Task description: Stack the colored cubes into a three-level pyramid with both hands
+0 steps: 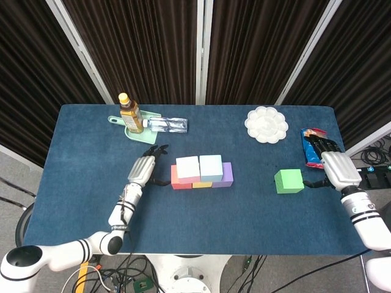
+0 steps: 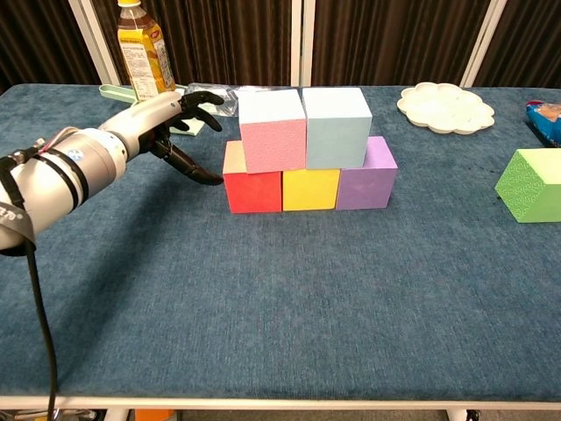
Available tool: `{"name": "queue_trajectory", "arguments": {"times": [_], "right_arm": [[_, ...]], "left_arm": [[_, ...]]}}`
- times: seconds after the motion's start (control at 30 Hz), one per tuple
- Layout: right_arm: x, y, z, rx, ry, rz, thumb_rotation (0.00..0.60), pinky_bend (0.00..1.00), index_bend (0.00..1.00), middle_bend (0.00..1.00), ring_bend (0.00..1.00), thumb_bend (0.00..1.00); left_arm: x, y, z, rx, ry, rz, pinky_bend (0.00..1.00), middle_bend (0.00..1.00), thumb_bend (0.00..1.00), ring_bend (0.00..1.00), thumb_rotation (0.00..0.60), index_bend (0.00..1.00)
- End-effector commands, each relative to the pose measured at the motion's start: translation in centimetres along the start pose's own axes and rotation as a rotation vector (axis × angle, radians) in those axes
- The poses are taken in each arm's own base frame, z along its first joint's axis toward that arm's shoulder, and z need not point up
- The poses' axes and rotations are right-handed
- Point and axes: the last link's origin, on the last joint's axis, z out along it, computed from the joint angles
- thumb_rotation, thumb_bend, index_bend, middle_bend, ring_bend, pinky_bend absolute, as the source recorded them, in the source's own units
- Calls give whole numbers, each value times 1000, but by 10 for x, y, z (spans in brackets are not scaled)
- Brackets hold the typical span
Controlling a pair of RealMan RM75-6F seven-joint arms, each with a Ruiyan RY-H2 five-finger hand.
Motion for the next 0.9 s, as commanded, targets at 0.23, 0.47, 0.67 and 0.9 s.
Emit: {"name": "queue_trajectory", "arguments": {"times": [0.23, 0.47, 0.67, 0.9], "right_arm": [[-2, 4, 0, -6, -5, 5, 600, 0, 0, 30, 0, 0], [-3, 5, 0, -7, -6, 7, 600, 0, 0, 30, 0, 0], [-3, 7, 0, -11, -6, 8, 600, 0, 0, 30, 0, 0], [-5, 8, 0, -12, -12, 10, 600, 0, 0, 30, 0, 0]], "left_arm": [[0, 4, 2, -6, -4, -17, 121, 194, 0, 8, 600, 81], [-3, 10, 4, -18, -17, -12, 121, 194, 0, 8, 600, 81], [-4, 9, 5, -12, -17, -14, 121, 193, 0, 8, 600, 81], [-6, 9, 5, -12, -22, -15, 121, 191, 0, 8, 600, 81]]}}
